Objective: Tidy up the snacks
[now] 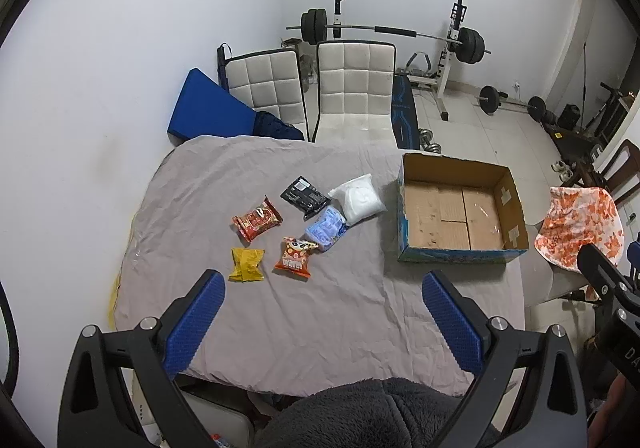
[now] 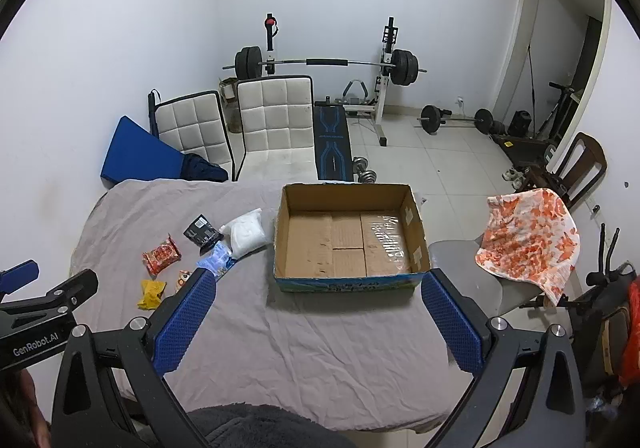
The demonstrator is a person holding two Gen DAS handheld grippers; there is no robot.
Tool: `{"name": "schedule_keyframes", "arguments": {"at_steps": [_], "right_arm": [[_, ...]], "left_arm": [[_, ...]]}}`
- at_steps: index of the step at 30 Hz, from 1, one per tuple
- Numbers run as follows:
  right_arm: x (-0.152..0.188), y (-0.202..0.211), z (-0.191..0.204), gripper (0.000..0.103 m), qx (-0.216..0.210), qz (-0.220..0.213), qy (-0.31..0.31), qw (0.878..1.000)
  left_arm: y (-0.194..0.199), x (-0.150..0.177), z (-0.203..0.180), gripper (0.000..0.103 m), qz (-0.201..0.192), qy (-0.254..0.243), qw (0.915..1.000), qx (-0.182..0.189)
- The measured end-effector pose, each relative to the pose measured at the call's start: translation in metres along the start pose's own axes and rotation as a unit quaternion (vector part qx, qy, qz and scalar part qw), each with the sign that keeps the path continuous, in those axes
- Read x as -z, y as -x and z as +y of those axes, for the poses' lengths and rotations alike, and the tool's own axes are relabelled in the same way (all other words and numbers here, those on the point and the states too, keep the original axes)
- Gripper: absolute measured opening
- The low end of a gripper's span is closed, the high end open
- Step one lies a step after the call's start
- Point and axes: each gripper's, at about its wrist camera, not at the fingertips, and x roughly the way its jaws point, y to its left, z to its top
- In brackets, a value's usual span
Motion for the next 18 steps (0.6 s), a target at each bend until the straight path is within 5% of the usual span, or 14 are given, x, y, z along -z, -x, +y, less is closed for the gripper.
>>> {"name": "schedule_keyframes", "arguments": {"at_steps": [18], "right_arm": [[0.0023,0.0048,0.0023,0.103,-0.002,-0.006,0.011,1.0]], "left_arm": [[0.0014,0.0009,0.0029,0.101,-0.003,0.006,1.0,0.007]]}}
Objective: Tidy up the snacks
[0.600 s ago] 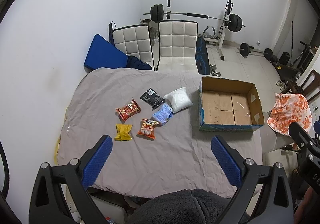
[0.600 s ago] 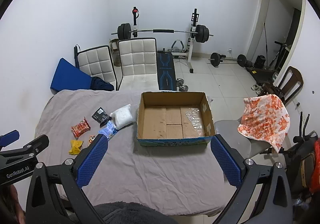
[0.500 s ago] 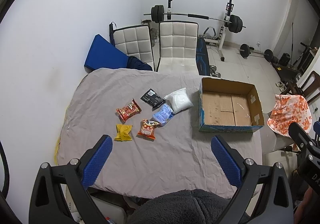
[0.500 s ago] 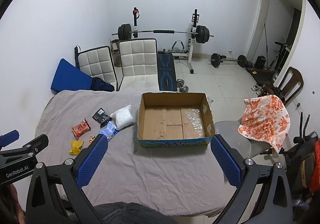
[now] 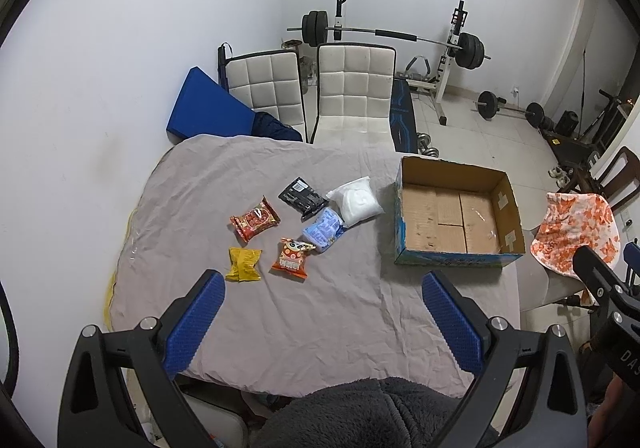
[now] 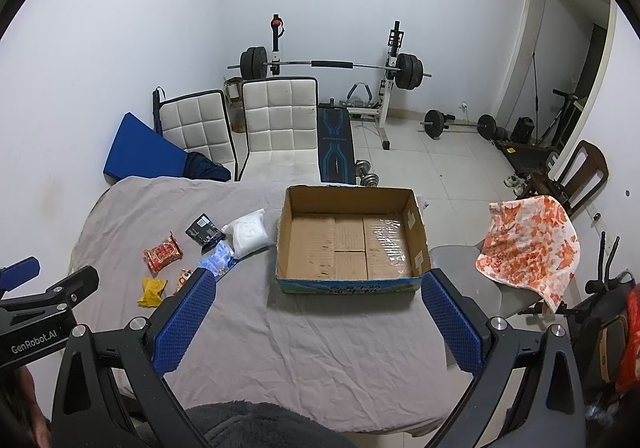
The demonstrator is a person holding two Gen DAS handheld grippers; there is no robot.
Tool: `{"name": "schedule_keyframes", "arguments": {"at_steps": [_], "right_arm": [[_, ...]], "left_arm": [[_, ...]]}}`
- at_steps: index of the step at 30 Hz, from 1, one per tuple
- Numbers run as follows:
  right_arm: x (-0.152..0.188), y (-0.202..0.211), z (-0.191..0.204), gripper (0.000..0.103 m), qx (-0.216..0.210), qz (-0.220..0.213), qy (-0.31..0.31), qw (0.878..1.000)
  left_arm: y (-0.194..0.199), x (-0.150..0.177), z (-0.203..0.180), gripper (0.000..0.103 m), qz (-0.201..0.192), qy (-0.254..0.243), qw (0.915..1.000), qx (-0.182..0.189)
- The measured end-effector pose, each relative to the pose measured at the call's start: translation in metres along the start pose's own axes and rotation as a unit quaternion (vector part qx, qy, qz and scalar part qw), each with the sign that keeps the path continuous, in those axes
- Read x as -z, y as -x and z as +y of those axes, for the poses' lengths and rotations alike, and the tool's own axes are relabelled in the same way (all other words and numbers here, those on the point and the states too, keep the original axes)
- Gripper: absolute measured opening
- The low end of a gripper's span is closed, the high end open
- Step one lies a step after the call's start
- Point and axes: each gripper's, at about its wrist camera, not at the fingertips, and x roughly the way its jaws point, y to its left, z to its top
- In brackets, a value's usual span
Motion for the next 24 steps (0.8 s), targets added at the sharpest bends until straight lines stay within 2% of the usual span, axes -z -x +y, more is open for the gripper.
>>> {"name": "schedule_keyframes", "arguments": {"at_steps": [24], "right_arm": [[0.0,0.0012,0.0038,0.103,0.0,-0.001,0.006,1.0]], "left_arm": [[0.0048,0.0025,0.0049,0.101,-0.006,0.003,1.0,0.004]]}}
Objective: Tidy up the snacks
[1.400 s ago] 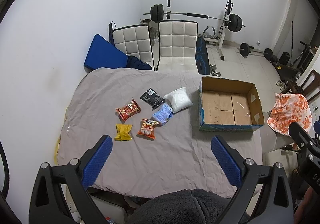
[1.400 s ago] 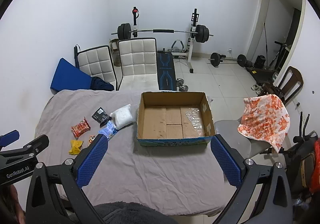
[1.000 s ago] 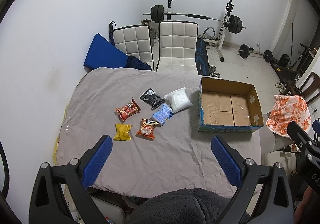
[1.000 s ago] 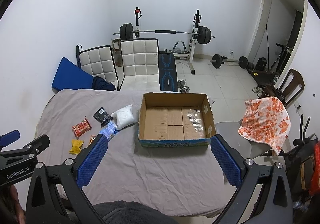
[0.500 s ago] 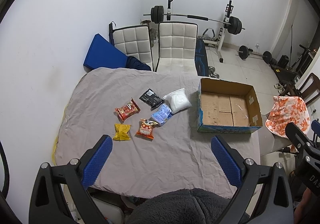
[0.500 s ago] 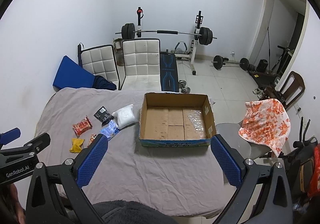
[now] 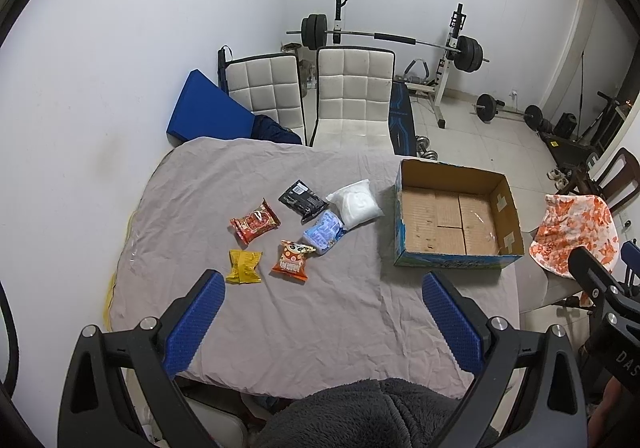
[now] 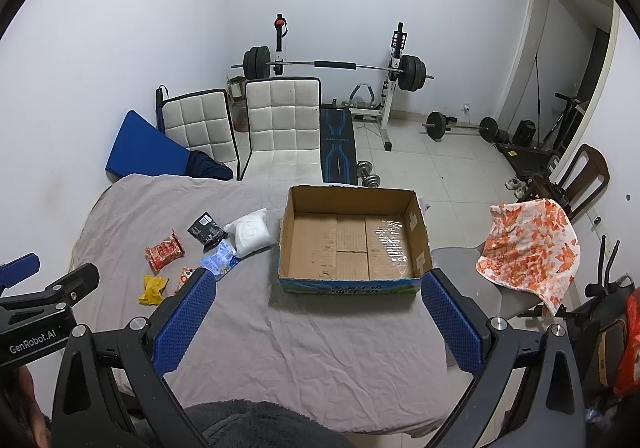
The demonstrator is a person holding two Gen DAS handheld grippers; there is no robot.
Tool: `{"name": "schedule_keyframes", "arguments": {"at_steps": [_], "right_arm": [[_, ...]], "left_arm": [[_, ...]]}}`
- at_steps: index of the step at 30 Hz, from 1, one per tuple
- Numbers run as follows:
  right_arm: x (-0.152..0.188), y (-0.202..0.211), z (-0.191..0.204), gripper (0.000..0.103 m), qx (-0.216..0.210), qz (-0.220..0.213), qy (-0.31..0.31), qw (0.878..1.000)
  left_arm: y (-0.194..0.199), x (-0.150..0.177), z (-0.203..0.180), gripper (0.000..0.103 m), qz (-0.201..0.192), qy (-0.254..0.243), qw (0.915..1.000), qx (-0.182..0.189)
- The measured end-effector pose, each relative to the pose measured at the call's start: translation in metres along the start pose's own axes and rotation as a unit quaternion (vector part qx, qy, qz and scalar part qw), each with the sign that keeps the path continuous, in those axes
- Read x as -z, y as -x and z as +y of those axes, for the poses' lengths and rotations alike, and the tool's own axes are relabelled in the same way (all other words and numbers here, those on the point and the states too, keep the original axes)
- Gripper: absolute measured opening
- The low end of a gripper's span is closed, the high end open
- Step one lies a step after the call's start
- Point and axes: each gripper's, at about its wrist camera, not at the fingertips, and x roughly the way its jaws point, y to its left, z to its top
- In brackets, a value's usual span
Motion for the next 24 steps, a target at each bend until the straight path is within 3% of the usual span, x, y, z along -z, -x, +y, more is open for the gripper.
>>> {"name": "schedule_keyframes", "arguments": {"at_steps": [24], "right_arm": [[-0.0043,0.006,-0.0058,0.103,0.005,-0.005,-0.006,1.0]], "left_arm": [[0.0019,-0.0026,0.0002,0.101,-0.007,-0.005,0.9999,0.006]]}}
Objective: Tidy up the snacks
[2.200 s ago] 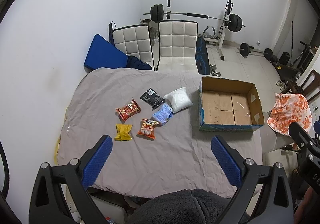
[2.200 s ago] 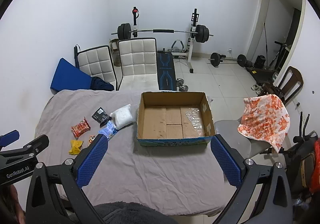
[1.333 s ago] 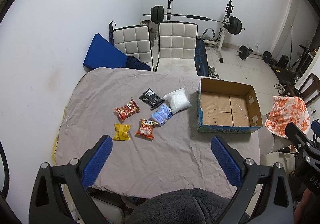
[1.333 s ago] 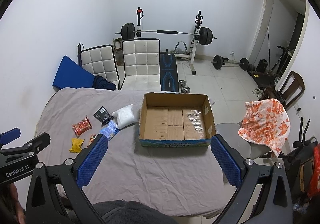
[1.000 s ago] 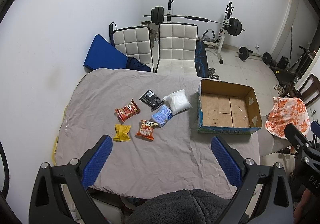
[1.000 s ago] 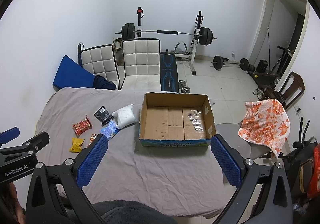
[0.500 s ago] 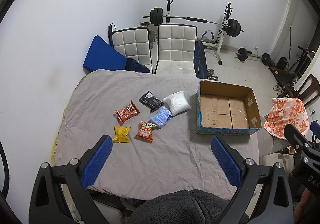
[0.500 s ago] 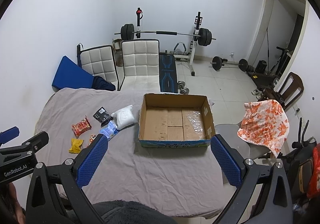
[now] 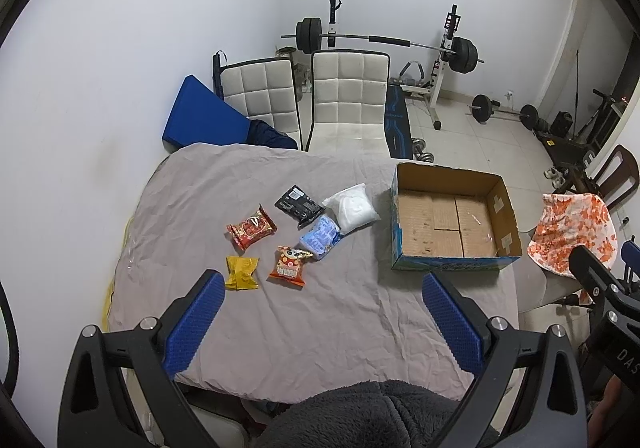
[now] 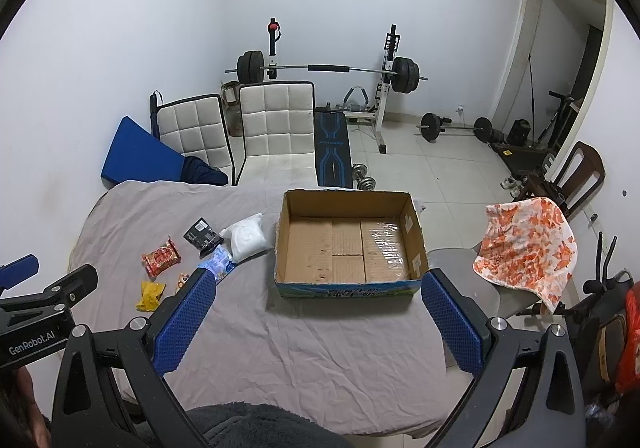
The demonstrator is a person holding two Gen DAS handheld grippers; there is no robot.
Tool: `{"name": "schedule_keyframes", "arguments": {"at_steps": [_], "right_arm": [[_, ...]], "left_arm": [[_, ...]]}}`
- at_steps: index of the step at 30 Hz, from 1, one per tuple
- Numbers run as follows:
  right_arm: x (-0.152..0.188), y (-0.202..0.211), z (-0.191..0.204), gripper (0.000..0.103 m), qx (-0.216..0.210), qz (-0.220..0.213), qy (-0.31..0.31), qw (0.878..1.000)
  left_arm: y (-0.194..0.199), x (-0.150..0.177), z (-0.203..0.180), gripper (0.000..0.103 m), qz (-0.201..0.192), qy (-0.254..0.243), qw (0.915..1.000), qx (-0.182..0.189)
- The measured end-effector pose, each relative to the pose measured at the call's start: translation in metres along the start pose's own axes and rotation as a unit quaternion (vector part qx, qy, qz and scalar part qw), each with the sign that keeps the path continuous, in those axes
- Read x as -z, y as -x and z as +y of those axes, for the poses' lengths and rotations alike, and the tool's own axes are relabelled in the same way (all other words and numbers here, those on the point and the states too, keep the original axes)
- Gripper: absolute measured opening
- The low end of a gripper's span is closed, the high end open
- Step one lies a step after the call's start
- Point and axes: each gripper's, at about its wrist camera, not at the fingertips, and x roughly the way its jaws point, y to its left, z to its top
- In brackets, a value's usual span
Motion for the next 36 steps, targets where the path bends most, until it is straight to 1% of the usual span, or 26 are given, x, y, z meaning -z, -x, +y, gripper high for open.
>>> {"name": "schedule_keyframes", "arguments": {"at_steps": [11,14,17,19,21,23,24,26,28,30,31,33,36], "right_arm": [[0.001,-0.001,-0.001,0.103,-0.001,0.001,-0.003,1.0],[-0.002,-0.011,-0.001,0.103,-0.007,0.009,-0.005,1.0],[-0.007,-0.03,0.0,0.103,-0.023,0.025,-0.002,0.999],[-0.01,-0.053,0.003,0.103,-0.04,0.041,0.001,0.998],[-0.014,-0.083,0.011,0.103,-0.064,0.07,0.012,0.995],[-0.017,-0.114,0.023,0.103,-0.084,0.1,0.024,0.991],[-0.018,-0.13,0.03,0.103,-0.1,0.113,0.032,0.988],[-0.018,-0.161,0.047,0.103,-0.113,0.137,0.05,0.983],[-0.016,-0.192,0.067,0.103,-0.123,0.155,0.069,0.978],[-0.013,-0.226,0.091,0.103,-0.133,0.178,0.085,0.971],[-0.011,-0.242,0.102,0.103,-0.13,0.188,0.09,0.969],[-0.006,-0.275,0.124,0.103,-0.134,0.216,0.095,0.963],[0.004,-0.327,0.156,0.103,-0.129,0.257,0.084,0.954]], "left_arm": [[-0.005,-0.003,-0.007,0.101,0.003,-0.006,1.0,0.002],[-0.009,-0.007,-0.007,0.101,0.002,-0.003,1.0,0.0],[-0.023,-0.019,0.0,0.101,0.003,0.012,0.9999,-0.011],[-0.037,-0.025,0.009,0.101,0.01,0.026,0.9994,-0.02],[-0.052,-0.029,0.02,0.101,0.014,0.04,0.9985,-0.036],[-0.073,-0.031,0.032,0.101,0.029,0.048,0.9964,-0.064],[-0.088,-0.031,0.042,0.101,0.039,0.051,0.9944,-0.084],[-0.113,-0.03,0.058,0.101,0.061,0.058,0.9897,-0.116],[-0.134,-0.023,0.073,0.101,0.077,0.066,0.9853,-0.137],[-0.159,-0.017,0.092,0.101,0.101,0.072,0.9807,-0.151],[-0.172,-0.014,0.101,0.101,0.113,0.074,0.9782,-0.157],[-0.193,-0.008,0.116,0.101,0.136,0.081,0.9747,-0.158],[-0.231,-0.003,0.143,0.101,0.171,0.091,0.9696,-0.149]]}}
